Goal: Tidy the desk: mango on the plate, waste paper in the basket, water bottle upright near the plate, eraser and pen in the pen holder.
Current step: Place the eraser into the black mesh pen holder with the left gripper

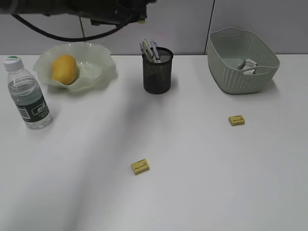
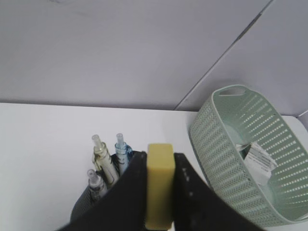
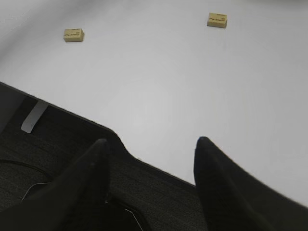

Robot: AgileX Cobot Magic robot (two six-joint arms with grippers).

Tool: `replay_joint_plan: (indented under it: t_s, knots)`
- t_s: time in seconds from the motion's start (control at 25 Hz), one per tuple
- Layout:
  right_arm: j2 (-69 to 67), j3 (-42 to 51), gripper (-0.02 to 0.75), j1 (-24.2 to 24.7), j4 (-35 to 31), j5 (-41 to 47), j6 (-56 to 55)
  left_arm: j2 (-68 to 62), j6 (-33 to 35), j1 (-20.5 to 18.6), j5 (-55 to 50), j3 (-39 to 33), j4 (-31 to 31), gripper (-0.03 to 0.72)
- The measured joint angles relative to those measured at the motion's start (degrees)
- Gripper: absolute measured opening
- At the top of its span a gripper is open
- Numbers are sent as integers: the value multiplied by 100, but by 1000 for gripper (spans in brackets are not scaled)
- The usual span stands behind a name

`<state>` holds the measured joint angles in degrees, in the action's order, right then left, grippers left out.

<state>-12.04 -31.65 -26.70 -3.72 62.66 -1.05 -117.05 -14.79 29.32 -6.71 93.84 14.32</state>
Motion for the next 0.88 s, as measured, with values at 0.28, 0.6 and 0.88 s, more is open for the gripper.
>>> replay_joint_plan:
  t_s: [0.28, 0.6, 0.88]
  knots:
    - [0, 0, 447, 0, 5, 0, -41, -465, 0, 114, 498, 0, -17, 113]
    - [0, 50, 447, 0, 5, -6, -47, -730, 0, 246, 843, 0, 5, 113]
    - [0, 50, 447, 0, 11, -6, -58, -920, 0, 277, 919, 0, 3, 125]
